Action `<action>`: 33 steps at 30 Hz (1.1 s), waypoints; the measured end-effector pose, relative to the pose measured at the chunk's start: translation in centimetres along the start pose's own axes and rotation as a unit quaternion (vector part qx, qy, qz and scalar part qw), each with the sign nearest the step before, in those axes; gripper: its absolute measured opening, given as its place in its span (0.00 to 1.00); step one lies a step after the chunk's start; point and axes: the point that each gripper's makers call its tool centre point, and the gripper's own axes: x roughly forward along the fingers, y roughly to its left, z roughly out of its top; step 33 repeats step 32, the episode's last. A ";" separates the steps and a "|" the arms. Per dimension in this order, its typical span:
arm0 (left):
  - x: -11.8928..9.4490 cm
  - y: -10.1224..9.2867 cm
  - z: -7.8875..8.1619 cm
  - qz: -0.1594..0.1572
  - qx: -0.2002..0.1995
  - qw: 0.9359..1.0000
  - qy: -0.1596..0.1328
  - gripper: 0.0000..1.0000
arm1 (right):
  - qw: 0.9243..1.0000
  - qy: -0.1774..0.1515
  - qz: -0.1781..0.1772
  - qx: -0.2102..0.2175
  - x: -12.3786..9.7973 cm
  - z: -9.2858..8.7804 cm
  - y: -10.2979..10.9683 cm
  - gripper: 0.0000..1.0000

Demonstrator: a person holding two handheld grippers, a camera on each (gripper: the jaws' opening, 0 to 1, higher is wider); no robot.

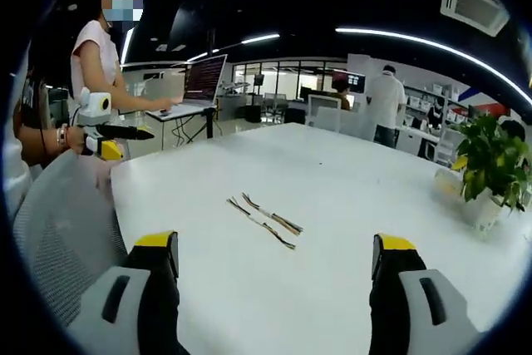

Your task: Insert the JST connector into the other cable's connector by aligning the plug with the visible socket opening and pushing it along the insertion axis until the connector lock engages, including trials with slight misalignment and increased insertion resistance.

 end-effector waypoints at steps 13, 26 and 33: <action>-0.5 -0.6 -1.8 0.002 -0.024 1.000 0.017 0.99 | 1.000 0.019 -0.002 0.014 -1.0 -2.1 1.1 0.94; -0.5 -0.9 -2.5 -0.002 -0.025 0.999 0.030 0.99 | 0.999 0.026 -0.002 0.024 -0.9 -2.9 1.3 0.94; -0.5 -1.1 -2.8 -0.006 -0.025 0.999 0.035 0.99 | 0.999 0.027 -0.004 0.031 -0.9 -3.0 1.3 0.93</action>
